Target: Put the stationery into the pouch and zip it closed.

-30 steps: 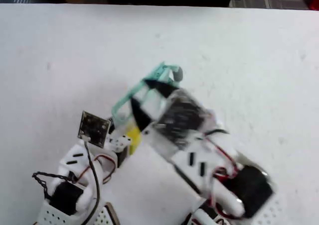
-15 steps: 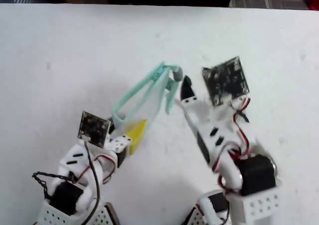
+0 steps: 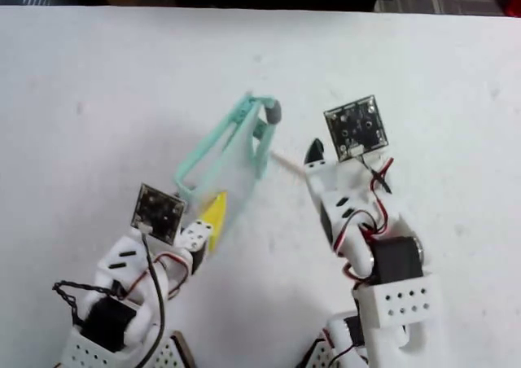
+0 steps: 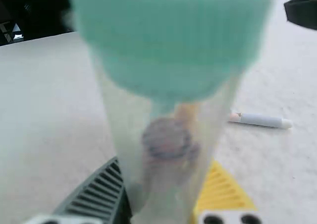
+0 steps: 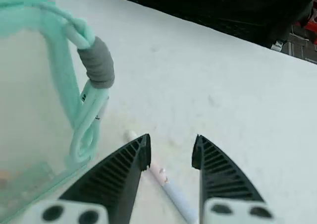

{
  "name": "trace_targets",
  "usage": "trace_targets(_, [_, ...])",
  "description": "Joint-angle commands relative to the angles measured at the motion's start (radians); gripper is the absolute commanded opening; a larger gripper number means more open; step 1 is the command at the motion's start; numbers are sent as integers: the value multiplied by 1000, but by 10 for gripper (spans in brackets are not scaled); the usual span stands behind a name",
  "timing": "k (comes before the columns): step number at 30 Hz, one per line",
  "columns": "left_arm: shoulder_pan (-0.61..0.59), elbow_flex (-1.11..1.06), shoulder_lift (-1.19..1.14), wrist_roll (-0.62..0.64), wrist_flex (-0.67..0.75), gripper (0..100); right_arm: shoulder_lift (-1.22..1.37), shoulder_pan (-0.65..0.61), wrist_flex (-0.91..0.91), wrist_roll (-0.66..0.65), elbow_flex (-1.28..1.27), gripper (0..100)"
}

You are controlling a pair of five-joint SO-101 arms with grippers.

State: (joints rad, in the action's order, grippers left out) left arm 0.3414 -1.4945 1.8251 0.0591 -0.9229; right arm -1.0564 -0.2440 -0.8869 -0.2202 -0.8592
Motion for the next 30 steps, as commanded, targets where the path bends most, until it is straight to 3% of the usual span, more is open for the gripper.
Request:
trace_targets(1, [12,11,2,-6,20,124,-7,41,65,-5,-37,138])
trace_targets(12, [12,11,2,-5,17,120,-16,-4,252,-8,-232,138])
trace_targets(21, [8,9,2,-5,20,120,-7,-2,231,-8,-229,138])
trace_targets(30, [-87,5,2,-3,60,120,-4,-2,151,-14,-167,136])
